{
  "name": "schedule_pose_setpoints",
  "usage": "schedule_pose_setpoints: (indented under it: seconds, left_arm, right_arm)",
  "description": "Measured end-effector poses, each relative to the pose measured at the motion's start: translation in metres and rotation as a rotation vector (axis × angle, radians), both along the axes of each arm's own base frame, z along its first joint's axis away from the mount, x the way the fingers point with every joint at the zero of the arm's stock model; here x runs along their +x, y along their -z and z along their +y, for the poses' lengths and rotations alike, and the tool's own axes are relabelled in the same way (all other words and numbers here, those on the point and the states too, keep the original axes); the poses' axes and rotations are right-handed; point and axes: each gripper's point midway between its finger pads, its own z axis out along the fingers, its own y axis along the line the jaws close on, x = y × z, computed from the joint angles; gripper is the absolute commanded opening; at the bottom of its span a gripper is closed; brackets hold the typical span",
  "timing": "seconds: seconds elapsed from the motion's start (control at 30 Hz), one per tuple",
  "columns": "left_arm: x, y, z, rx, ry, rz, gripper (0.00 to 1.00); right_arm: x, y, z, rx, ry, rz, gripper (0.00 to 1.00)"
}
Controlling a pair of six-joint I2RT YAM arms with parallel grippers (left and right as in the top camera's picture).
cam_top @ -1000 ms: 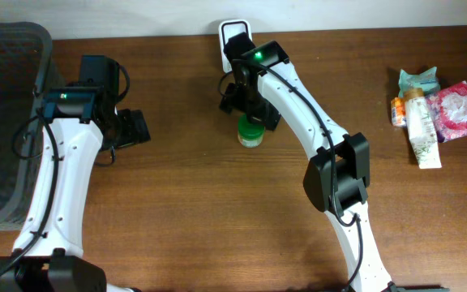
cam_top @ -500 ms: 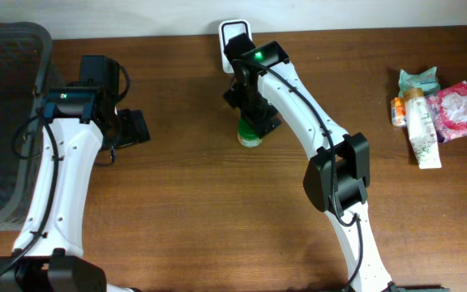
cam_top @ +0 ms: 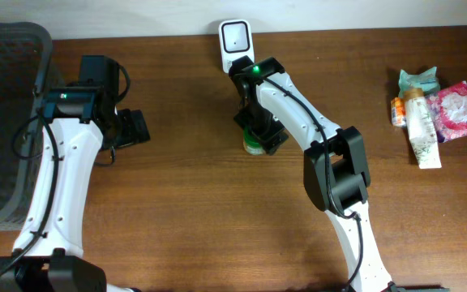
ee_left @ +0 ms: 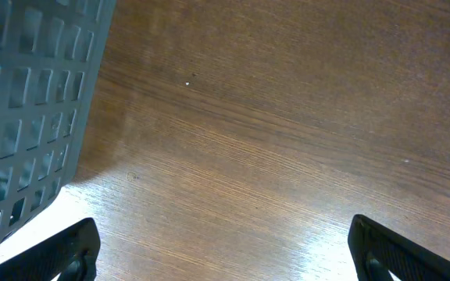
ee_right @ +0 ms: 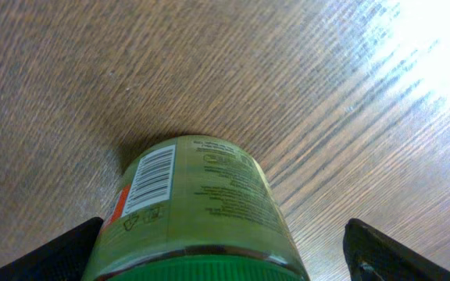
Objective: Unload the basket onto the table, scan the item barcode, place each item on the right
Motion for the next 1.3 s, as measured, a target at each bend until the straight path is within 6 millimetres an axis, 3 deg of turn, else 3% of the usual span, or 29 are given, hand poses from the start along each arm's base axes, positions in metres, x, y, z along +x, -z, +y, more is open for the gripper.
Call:
schedule_pose_setpoints:
  seconds: [0.17,0.27,0.37,0.73,0.8,0.83,0.93,1.03,1.3]
  left_arm:
    - [0.000,0.000,0.000,0.000,0.000,0.000,0.99]
    - [0.000,0.000,0.000,0.000,0.000,0.000,0.99]
    - [0.000,0.000,0.000,0.000,0.000,0.000,0.99]
    - [0.000,0.000,0.000,0.000,0.000,0.000,0.99]
    - [0.000,0.000,0.000,0.000,0.000,0.000,0.99]
    - [0.000,0.000,0.000,0.000,0.000,0.000,0.99]
    - [0.000,0.000,0.000,0.000,0.000,0.000,0.99]
    - [0.000,0.000,0.000,0.000,0.000,0.000,0.99]
    - [0.000,0.000,0.000,0.000,0.000,0.000,0.99]
  right_arm:
    - [0.001,-0.003,0.004,0.048,-0.304,0.001,0.71]
    - [0.002,-0.010,0.014,0.119,-0.463,-0.005,0.71]
    - [0.007,-0.023,0.021,0.159,-0.607,-0.038,0.63]
    - [0.006,-0.029,0.022,0.198,-1.069,-0.052,0.65]
    - [0.005,-0.029,0.021,0.207,-1.204,-0.052,0.78]
    - [0.003,-0.029,0.021,0.211,-1.251,-0.046,0.95]
    - [0.003,-0.029,0.016,0.198,-1.361,-0.036,0.99]
    - [0.005,-0.030,0.013,0.166,-1.273,-0.033,0.99]
    - [0.004,-0.042,0.034,0.303,-0.555,-0.029,0.99]
